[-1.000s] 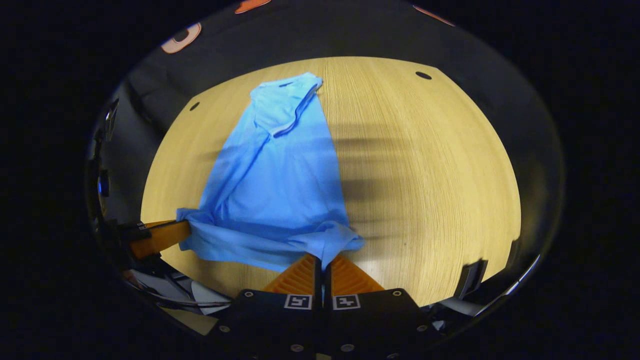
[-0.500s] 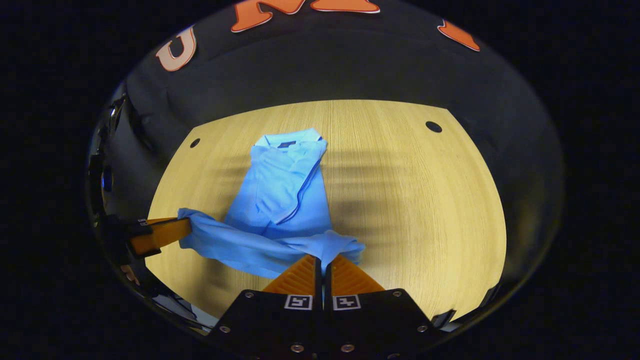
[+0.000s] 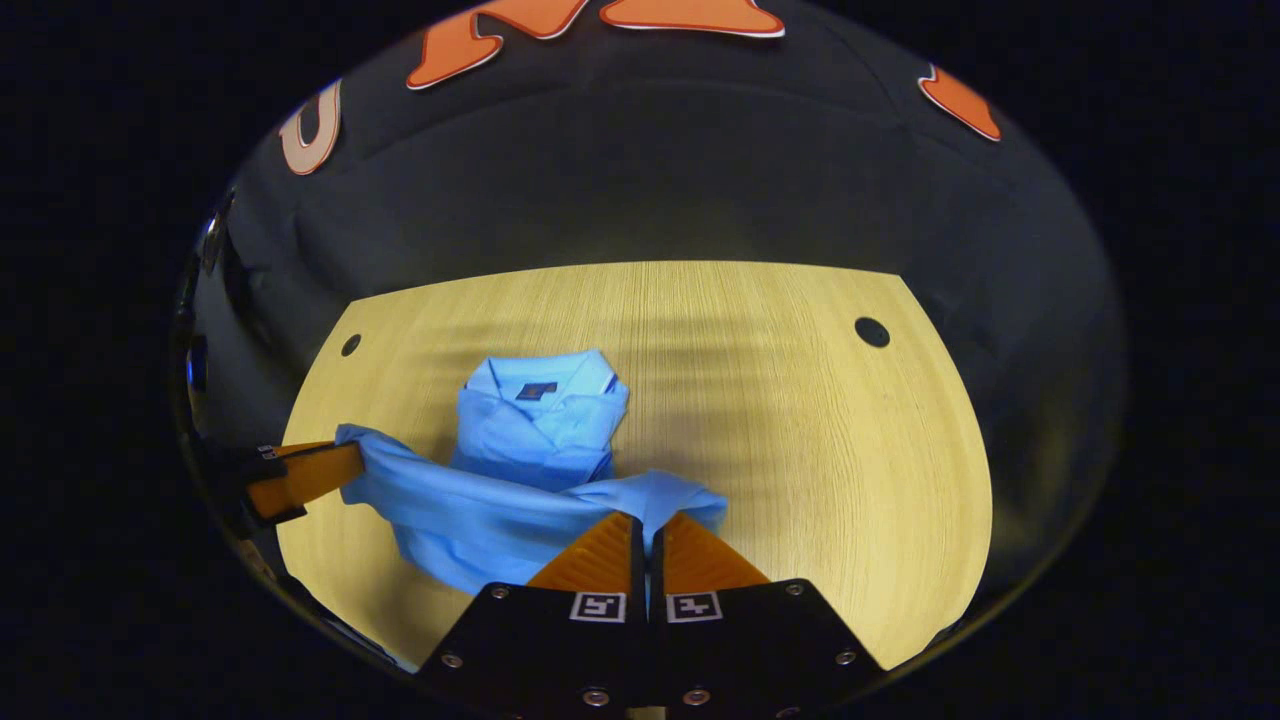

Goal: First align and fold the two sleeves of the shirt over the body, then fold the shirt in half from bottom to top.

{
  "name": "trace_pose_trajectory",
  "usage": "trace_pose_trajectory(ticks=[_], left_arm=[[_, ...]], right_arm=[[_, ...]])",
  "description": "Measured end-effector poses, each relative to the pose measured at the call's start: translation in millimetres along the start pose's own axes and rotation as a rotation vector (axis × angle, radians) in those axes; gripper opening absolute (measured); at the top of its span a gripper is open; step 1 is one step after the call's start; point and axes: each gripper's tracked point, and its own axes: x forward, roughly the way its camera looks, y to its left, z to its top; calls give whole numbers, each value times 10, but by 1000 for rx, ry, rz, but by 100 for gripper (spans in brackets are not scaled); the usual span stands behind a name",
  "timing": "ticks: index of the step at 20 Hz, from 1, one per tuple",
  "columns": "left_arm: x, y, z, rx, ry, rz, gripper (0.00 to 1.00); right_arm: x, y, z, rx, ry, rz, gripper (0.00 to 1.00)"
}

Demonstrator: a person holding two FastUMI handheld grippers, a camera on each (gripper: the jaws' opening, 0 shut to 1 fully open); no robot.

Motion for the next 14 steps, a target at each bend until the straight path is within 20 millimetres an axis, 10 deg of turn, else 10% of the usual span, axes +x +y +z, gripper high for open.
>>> trace_pose_trajectory(ticks=[9,10,11,14], left_arm=[[684,387,323,23,14,87,6],[685,420,334,32,6,103,16],[753,425,394,40,-14,106,24],[658,520,501,57,-62,134,99]], right_arm=[[590,105,435,123,-21,30,13],[627,63,431,118,-21,12,15],[643,39,414,118,-18,0,38],[588,-7,402,116,-18,-19,83]])
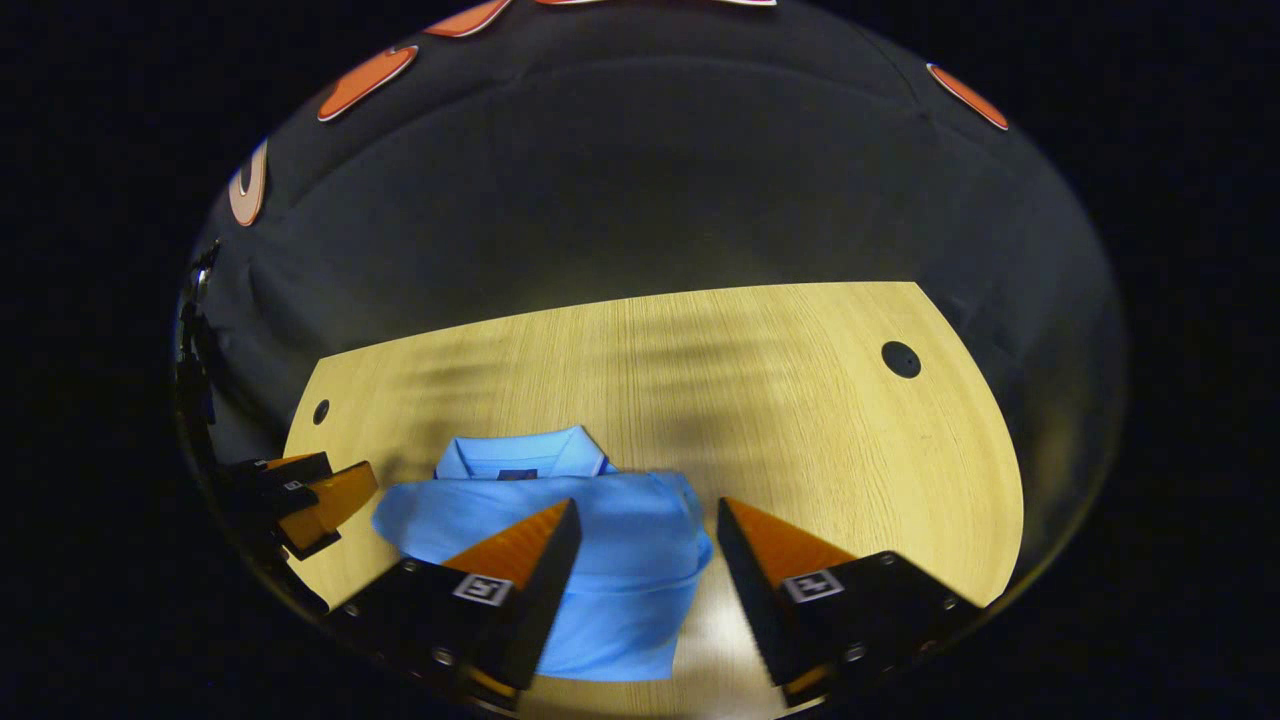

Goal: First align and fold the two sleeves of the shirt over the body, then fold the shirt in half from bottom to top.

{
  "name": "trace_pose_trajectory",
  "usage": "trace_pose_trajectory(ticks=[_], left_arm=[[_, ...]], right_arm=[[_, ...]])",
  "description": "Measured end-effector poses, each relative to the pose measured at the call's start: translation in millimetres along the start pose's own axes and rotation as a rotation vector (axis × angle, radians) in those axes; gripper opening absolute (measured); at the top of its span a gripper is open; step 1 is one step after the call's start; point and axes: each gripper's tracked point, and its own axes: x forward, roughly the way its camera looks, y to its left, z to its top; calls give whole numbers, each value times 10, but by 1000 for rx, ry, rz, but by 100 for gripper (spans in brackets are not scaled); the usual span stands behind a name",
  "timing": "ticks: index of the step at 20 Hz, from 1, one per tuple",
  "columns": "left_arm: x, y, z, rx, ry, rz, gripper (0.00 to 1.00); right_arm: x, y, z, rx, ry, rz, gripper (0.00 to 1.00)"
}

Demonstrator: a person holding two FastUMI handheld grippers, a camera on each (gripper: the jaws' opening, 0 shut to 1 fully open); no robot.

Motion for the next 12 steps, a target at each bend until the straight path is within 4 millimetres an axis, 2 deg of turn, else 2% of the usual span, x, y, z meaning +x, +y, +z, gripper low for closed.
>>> trace_pose_trajectory(ticks=[1,4,7,11,12], left_arm=[[-67,37,57,0,-26,11,99],[-320,108,270,19,-113,42,99],[-630,109,482,51,-208,65,100],[-1192,21,743,44,-352,36,98],[-1359,11,770,26,-378,25,100]], right_arm=[[-46,-14,25,2,-8,-1,99],[-267,34,182,24,-68,24,99],[-623,73,383,47,-148,55,99],[-978,51,455,7,-236,34,99],[-1085,15,468,-15,-260,18,99]])
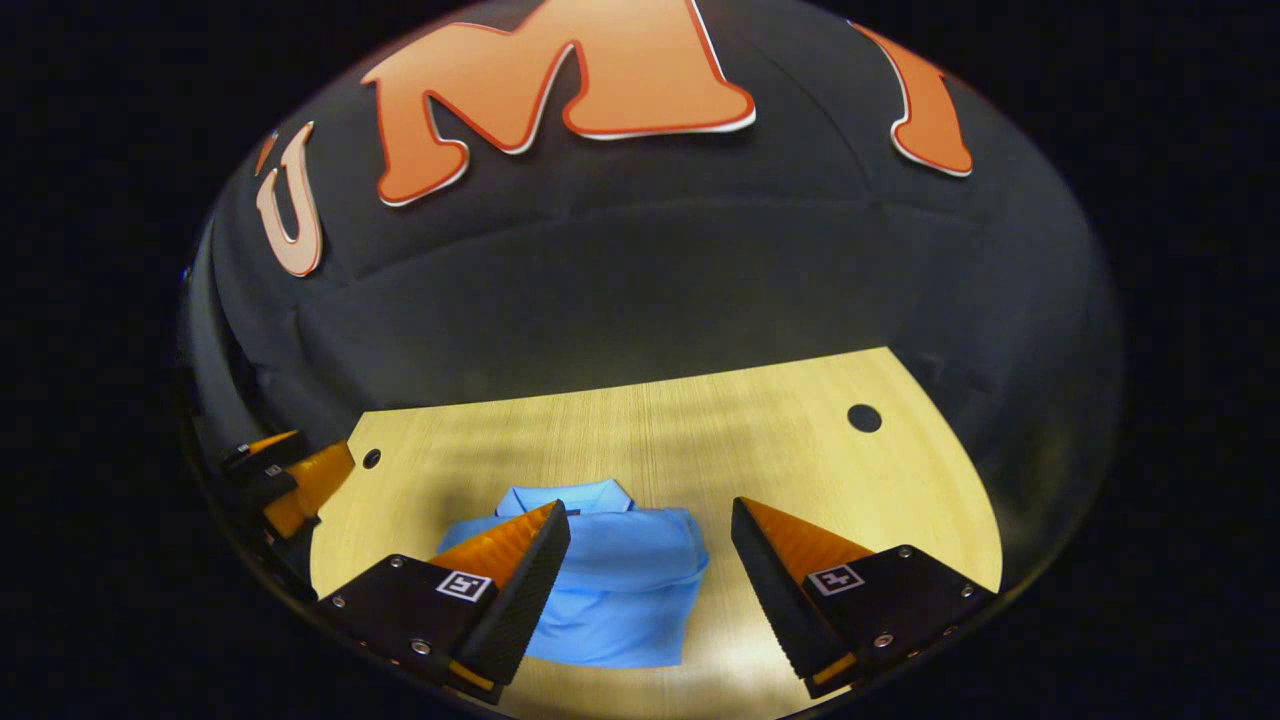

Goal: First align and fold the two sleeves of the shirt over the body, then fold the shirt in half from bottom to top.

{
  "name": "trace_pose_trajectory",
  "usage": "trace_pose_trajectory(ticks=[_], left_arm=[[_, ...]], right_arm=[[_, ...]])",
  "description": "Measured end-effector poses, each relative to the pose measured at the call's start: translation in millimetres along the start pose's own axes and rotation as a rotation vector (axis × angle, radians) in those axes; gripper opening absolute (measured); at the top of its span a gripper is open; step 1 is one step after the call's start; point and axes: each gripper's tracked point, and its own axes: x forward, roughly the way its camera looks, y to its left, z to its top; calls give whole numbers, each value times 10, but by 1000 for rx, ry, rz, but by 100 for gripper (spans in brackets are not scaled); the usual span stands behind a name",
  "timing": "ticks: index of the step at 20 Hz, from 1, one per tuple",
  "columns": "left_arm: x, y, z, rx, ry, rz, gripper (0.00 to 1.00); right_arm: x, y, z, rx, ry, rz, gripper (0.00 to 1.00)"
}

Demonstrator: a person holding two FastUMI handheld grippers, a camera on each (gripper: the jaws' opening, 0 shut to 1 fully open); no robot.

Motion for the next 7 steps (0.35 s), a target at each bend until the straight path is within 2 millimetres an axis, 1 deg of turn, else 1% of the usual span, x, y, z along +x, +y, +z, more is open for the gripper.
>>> trace_pose_trajectory(ticks=[1,2,3,6,7], left_arm=[[-128,-16,71,-25,-26,-11,98],[-266,-16,139,-54,-51,-26,100],[-406,-24,213,-78,-82,-35,100],[-807,75,426,-96,-185,-21,100],[-981,69,504,-106,-220,-22,100]], right_arm=[[-125,-22,57,-21,-31,-9,99],[-248,-21,121,-37,-66,-11,99],[-344,8,173,-48,-105,-10,99],[-731,63,322,-78,-214,-1,99],[-865,109,350,-75,-236,14,99]])
